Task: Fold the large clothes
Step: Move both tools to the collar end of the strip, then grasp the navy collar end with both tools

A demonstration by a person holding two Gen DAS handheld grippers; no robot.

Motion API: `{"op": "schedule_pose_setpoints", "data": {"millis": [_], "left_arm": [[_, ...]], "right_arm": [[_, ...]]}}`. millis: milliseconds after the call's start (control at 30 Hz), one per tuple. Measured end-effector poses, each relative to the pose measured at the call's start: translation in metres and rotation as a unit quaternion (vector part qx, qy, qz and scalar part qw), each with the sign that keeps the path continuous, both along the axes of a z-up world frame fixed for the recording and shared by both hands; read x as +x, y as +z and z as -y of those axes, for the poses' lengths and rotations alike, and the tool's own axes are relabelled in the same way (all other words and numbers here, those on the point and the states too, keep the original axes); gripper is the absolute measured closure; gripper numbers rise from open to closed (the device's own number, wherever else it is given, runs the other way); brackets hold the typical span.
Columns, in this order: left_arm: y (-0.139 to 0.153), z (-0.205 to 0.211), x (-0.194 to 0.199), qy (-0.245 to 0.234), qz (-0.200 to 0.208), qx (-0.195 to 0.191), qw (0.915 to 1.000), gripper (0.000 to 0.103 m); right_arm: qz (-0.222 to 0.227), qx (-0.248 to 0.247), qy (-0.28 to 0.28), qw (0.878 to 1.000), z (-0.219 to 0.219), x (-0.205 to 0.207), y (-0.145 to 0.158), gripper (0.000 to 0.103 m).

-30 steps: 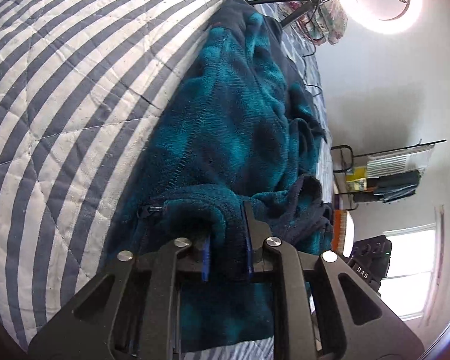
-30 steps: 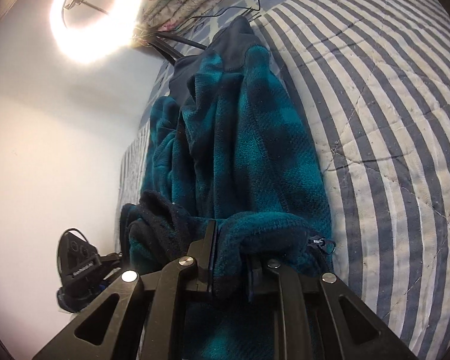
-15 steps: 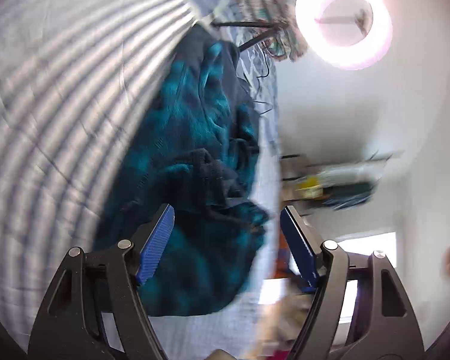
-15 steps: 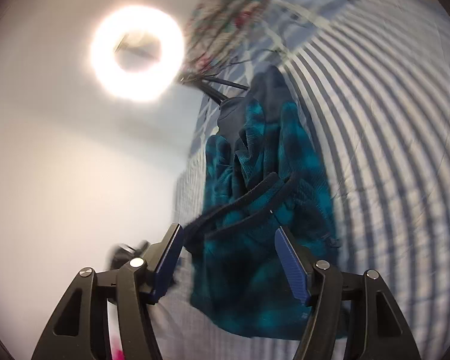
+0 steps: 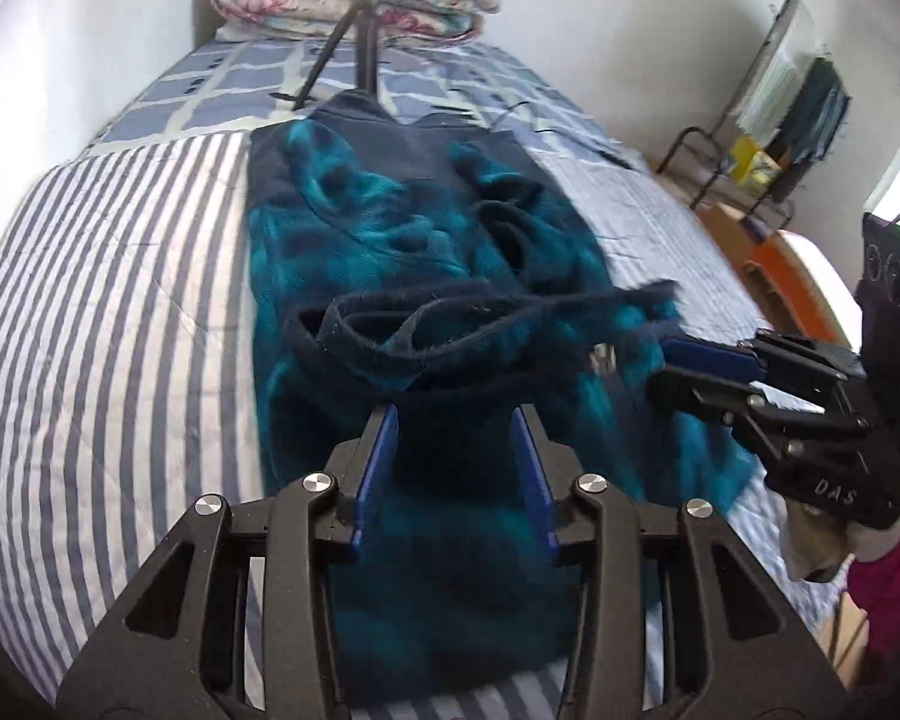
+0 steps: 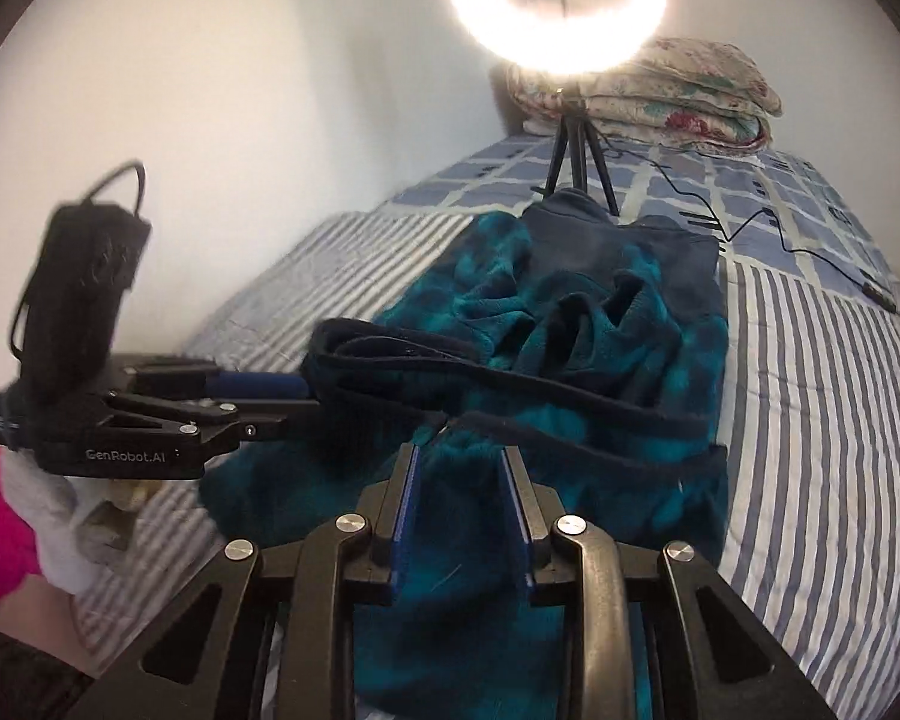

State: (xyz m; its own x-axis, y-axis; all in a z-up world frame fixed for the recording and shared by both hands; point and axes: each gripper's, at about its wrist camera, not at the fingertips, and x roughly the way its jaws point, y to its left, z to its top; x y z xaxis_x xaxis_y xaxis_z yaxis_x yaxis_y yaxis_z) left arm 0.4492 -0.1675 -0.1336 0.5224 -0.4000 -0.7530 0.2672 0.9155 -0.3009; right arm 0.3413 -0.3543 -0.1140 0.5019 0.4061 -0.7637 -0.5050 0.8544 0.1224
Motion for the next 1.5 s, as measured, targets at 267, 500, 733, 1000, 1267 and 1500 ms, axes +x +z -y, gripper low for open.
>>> {"op": "schedule_pose_setpoints", "data": {"millis": [267, 500, 733, 1000, 1267, 1500], "left_arm": [[-0.053, -0.007, 0.051, 0.016, -0.047, 0.011, 0.9987, 0.063], [-0.042, -0.014, 0.044, 0.007, -0.042, -0.004, 0.9991, 0.063], [0.016, -0.036, 0.039, -0.008, -0.006, -0.02, 0.9998, 0.063], [0.039, -0.063, 0.095, 0.005, 0.018, -0.017, 0.9997, 0.063], [0.011, -0.072, 0.161, 0.016, 0.016, -0.023, 0.9995, 0.063], [-0.016, -0.083, 0.197, 0.031, 0.001, -0.041, 0.9987, 0.063]], "right_arm": [[-0.078, -0.01, -0.039, 0.996, 0.011, 0.046, -0.056, 0.076], [-0.094, 0.03, -0.049, 0.994, 0.021, 0.043, -0.049, 0.075], [-0.045, 0.079, -0.063, 0.994, 0.061, 0.043, 0.011, 0.075], [-0.042, 0.06, -0.141, 0.987, 0.098, 0.12, 0.011, 0.054], [-0.081, 0.108, -0.176, 0.975, 0.13, 0.207, -0.026, 0.046], [-0.099, 0.144, -0.169, 0.97, 0.13, 0.254, -0.054, 0.049]]}}
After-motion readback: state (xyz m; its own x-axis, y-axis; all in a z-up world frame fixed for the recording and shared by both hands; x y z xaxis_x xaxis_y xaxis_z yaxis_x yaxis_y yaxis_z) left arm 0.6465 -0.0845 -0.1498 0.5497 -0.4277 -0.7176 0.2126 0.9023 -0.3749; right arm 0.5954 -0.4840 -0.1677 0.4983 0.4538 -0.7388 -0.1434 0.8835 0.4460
